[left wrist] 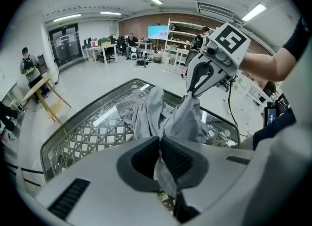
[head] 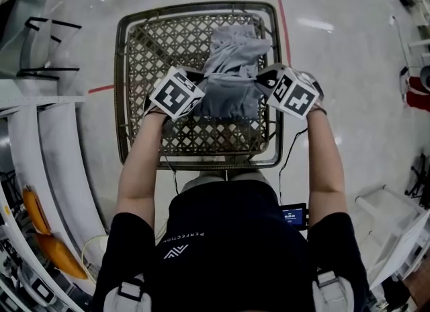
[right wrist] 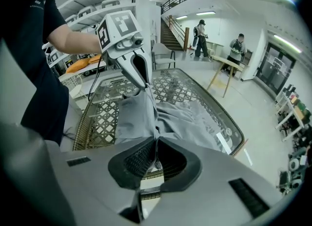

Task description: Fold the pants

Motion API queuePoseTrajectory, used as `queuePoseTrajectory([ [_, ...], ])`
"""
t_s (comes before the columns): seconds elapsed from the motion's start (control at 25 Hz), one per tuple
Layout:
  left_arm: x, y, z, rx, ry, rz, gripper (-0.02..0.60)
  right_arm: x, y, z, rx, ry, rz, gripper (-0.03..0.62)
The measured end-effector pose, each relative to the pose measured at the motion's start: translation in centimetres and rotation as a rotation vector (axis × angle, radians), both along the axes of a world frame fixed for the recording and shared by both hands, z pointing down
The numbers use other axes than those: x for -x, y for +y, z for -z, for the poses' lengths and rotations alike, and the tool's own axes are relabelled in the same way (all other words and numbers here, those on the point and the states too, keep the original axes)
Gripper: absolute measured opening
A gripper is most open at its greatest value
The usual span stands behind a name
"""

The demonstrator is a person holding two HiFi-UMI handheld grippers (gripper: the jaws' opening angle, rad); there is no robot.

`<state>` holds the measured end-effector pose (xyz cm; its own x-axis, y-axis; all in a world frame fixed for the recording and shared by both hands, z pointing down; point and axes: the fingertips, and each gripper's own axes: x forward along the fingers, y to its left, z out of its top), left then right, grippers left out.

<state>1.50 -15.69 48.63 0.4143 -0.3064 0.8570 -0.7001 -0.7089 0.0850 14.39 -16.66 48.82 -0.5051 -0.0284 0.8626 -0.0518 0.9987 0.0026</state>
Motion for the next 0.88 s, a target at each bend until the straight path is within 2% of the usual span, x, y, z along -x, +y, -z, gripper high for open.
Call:
queuePoseTrajectory([
  [0.2,0.3,-2.4,-1.0,0.013,0.015,0.024,0.025,0.7,-3.0,-0.7,0.017,-0.013,-0.003,0.048],
  [0.44,1.1,-4.8,-1.9,0.036,-0.002,0.026,0.025,1.6,-5.9,-1.1,0.034,-0.036,-0.011,0.048],
  [0.88,0.9,-9.2,-4.1,0.040,-0.043,-0.050,0.026,2.2,-10.9,-3.1,0.049,-0.039,-0.029,0.048],
])
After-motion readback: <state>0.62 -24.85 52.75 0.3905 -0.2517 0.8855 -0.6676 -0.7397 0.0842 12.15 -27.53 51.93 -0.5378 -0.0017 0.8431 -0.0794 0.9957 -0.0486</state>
